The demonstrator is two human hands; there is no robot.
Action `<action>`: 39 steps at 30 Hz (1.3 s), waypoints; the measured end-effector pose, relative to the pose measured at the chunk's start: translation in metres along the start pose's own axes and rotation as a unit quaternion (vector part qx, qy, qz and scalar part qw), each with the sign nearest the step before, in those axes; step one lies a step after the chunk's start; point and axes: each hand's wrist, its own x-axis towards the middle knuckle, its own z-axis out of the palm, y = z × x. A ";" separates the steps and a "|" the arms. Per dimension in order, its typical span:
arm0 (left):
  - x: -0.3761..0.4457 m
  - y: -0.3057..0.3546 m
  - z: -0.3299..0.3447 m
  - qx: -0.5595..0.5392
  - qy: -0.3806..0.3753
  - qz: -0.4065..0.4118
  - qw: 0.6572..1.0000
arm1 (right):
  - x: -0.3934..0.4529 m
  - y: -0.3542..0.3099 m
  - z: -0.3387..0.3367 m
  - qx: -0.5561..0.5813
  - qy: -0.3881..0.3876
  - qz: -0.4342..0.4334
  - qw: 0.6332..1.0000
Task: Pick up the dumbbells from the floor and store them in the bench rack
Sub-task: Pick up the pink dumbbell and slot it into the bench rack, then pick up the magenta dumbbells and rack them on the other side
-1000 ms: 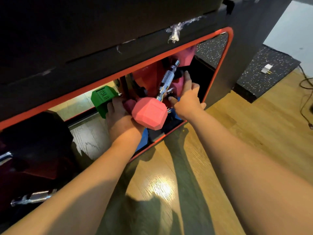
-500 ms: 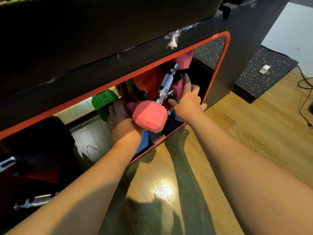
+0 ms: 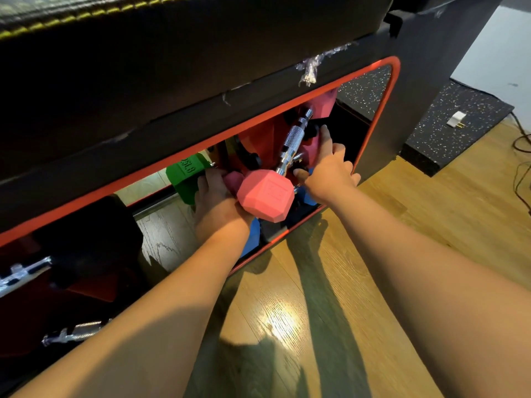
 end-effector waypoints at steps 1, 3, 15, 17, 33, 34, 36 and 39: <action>0.004 0.000 -0.001 0.022 -0.013 -0.005 1.000 | -0.001 0.001 -0.003 0.006 -0.015 -0.001 1.000; 0.009 0.002 -0.007 0.074 -0.072 -0.019 0.994 | -0.008 0.002 -0.012 0.024 -0.048 -0.003 0.999; -0.127 0.075 -0.238 0.108 -0.324 -0.148 0.928 | -0.218 -0.067 -0.179 0.084 -0.180 -0.020 0.980; -0.148 0.118 -0.301 0.104 -0.317 -0.133 0.933 | -0.262 -0.100 -0.239 0.103 -0.190 -0.018 0.976; -0.311 0.315 -0.660 0.043 -0.255 -0.046 0.965 | -0.530 -0.263 -0.526 0.199 -0.177 -0.078 0.961; -0.325 0.313 -0.669 0.038 -0.246 -0.046 0.967 | -0.539 -0.263 -0.533 0.198 -0.179 -0.086 0.960; -0.353 0.309 -0.683 0.013 -0.220 -0.061 0.974 | -0.554 -0.261 -0.543 0.194 -0.185 -0.106 0.957; -0.383 0.303 -0.697 -0.007 -0.183 -0.088 0.979 | -0.570 -0.257 -0.552 0.191 -0.213 -0.134 0.949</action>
